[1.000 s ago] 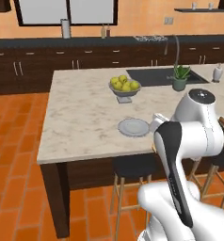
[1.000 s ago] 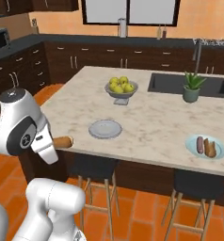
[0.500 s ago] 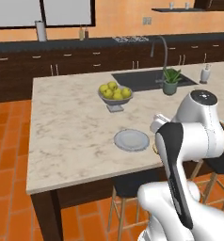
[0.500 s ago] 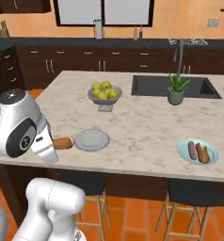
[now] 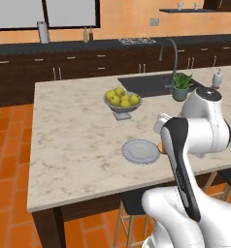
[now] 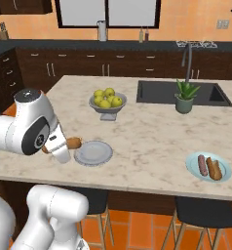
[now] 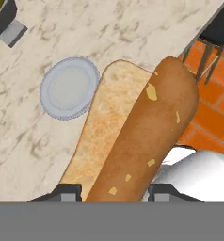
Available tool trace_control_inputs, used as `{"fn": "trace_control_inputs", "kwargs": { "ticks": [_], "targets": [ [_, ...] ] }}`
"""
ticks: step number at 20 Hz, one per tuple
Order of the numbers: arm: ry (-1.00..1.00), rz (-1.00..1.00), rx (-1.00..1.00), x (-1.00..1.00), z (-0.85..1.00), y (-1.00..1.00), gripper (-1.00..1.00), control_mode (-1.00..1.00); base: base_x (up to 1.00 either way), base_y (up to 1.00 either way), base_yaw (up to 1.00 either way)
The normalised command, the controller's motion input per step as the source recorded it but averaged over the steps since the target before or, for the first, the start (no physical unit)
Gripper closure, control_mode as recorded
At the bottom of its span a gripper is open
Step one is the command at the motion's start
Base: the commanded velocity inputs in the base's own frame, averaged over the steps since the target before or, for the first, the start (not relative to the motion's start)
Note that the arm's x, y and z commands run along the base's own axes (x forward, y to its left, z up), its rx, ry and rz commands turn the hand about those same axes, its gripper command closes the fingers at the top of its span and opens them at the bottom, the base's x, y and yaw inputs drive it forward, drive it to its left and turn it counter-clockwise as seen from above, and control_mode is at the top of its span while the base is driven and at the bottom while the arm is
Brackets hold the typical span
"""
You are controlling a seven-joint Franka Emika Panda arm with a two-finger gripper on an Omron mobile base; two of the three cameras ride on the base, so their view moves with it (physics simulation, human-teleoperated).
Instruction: Place one bun and one sausage from the bowl on each plate.
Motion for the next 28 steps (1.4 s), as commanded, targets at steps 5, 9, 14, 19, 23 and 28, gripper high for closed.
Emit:
{"fn": "trace_control_inputs", "kwargs": {
  "ticks": [5, 9, 14, 19, 23, 28],
  "targets": [
    [0.0, 0.67, -0.27, 0.12, -0.12, -0.21, 1.0, -1.0, 0.0, 0.0, 0.0],
    [-0.01, 0.84, -0.38, 0.18, -0.73, 0.0, 1.0, -1.0, 0.0, 0.0, 0.0],
    [-0.02, 0.81, -0.04, 0.51, -0.14, -0.1, 1.0, -1.0, 0.0, 0.0, 0.0],
    [0.12, 0.37, -0.01, 0.82, 0.12, -0.2, 1.0, -1.0, 0.0, 0.0, 0.0],
    [0.06, 0.13, -0.01, 0.81, 0.0, -0.27, 1.0, -1.0, 0.0, 0.0, 0.0],
    [0.17, 0.02, -0.09, 0.45, -0.26, -0.2, 1.0, -1.0, 0.0, 0.0, 0.0]
  ]
}}
